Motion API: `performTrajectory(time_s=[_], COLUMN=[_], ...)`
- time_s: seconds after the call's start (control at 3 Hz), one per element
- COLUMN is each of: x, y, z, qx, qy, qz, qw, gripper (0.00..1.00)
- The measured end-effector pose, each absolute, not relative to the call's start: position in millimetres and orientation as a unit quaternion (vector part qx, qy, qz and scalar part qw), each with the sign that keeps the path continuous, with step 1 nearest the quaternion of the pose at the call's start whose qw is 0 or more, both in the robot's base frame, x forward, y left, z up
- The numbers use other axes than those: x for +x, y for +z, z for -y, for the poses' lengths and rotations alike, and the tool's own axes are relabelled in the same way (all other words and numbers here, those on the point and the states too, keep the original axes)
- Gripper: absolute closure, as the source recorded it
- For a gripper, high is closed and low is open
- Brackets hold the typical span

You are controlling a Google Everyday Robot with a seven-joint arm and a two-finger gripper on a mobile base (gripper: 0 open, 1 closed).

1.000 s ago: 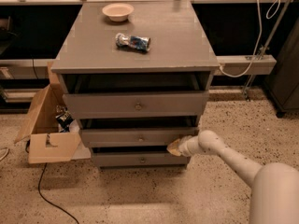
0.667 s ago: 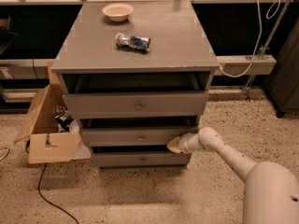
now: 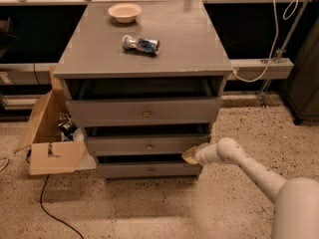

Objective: Close middle drawer

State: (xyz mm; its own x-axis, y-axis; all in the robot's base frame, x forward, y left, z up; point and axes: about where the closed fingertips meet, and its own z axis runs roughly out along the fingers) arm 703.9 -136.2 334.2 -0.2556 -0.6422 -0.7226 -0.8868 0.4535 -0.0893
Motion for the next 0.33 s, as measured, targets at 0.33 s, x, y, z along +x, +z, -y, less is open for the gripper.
performTrajectory(time_s=[0.33], x=[656.5], y=[347.8], z=[133.2], qx=[-0.474], qy=[0.200], qz=[-0.781], qw=[0.355], gripper=[1.00])
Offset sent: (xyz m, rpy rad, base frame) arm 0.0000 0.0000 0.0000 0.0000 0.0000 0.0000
